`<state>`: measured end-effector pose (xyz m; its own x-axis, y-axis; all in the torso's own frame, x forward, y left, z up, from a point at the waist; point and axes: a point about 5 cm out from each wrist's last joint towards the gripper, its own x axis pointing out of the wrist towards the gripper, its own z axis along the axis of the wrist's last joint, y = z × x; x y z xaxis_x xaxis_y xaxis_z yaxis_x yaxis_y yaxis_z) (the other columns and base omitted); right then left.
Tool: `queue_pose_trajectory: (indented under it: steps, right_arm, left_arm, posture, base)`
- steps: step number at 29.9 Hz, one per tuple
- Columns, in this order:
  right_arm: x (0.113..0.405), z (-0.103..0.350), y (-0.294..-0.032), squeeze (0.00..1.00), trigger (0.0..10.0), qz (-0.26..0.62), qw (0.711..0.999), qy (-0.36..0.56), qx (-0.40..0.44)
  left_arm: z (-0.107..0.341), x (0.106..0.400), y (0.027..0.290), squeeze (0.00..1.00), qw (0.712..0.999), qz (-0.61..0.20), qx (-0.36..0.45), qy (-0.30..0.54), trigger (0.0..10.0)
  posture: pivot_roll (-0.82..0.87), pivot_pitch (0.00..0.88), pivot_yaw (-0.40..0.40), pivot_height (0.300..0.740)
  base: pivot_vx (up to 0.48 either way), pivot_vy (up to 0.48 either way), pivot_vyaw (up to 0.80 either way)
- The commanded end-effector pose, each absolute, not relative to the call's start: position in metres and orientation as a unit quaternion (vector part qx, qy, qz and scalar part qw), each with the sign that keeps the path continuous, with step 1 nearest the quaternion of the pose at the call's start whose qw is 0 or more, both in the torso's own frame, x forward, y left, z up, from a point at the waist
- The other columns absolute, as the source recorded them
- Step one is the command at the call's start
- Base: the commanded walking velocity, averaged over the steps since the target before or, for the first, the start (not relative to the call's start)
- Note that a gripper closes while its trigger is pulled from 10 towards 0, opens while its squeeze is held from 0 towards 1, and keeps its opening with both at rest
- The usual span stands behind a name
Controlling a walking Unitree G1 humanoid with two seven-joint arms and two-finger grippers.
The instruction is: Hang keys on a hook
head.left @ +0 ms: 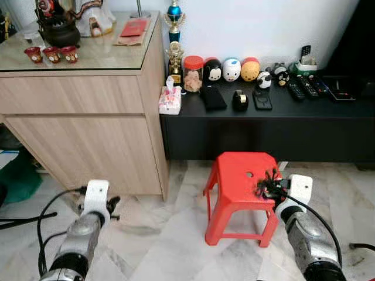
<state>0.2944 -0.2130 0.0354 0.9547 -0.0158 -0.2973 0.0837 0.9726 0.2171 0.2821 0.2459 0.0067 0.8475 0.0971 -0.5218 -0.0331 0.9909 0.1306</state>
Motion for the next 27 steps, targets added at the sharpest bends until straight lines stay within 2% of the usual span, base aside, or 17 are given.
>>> queue_pose_trajectory:
  steps: [1,11,18,27]
  right_arm:
    - [0.292,0.042,-0.216,0.0,10.0,-0.04,0.985,0.12,0.119]
    - [0.283,0.072,-0.198,0.0,10.0,-0.022,0.993,0.054,0.099]
    - [0.271,0.061,-0.197,0.0,10.0,-0.023,0.992,0.072,0.098]
    - [0.271,0.064,-0.192,0.0,10.0,-0.019,0.993,0.073,0.09]
  left_arm:
    - [-0.007,0.27,0.246,0.0,0.952,0.044,0.052,0.298,10.0]
    - [-0.053,0.219,0.237,0.0,0.918,0.067,0.031,0.389,10.0]
    - [-0.071,0.192,0.229,0.0,0.899,0.065,0.018,0.434,10.0]
    - [-0.087,0.156,0.234,0.0,0.867,0.06,0.023,0.494,10.0]
  posture:
    - [-0.09,0.0,0.025,0.74]
    - [-0.09,0.0,0.0,0.74]
    - [-0.11,0.0,-0.007,0.74]
    - [-0.11,0.0,-0.007,0.74]
  base:
    - [0.0,0.0,0.0]
    - [0.0,0.0,0.0]
    - [0.0,0.0,0.0]
    - [0.0,0.0,0.0]
